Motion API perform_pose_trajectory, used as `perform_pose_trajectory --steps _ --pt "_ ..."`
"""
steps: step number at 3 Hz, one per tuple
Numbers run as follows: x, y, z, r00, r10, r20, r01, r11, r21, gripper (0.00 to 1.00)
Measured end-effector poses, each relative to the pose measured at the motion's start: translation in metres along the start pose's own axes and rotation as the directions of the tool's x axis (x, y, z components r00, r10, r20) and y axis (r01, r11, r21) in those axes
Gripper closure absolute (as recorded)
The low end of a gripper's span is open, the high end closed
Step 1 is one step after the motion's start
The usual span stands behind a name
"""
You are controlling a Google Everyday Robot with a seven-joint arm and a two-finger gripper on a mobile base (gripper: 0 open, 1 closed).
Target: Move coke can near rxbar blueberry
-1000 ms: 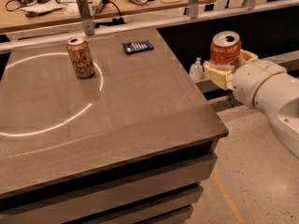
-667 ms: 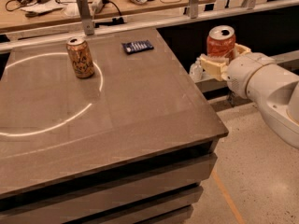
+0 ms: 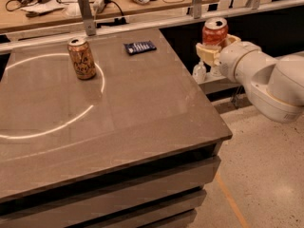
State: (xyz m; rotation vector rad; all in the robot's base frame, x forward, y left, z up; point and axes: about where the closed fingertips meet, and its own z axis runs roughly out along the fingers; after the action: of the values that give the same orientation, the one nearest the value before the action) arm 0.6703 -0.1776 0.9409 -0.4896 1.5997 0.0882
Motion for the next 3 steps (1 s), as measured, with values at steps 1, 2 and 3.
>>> perform_pose_trajectory --steps 1,2,3 --pt "0.006 -0.003 0.053 0.999 0.038 0.011 -0.038 0.999 -0.025 1.0" --pt "0.009 0.0 0.083 0.998 0.059 0.012 -0.059 0.997 -0.051 1.0" --pt "0.013 0.006 0.117 0.996 0.088 0.014 -0.087 0.9929 -0.081 1.0"
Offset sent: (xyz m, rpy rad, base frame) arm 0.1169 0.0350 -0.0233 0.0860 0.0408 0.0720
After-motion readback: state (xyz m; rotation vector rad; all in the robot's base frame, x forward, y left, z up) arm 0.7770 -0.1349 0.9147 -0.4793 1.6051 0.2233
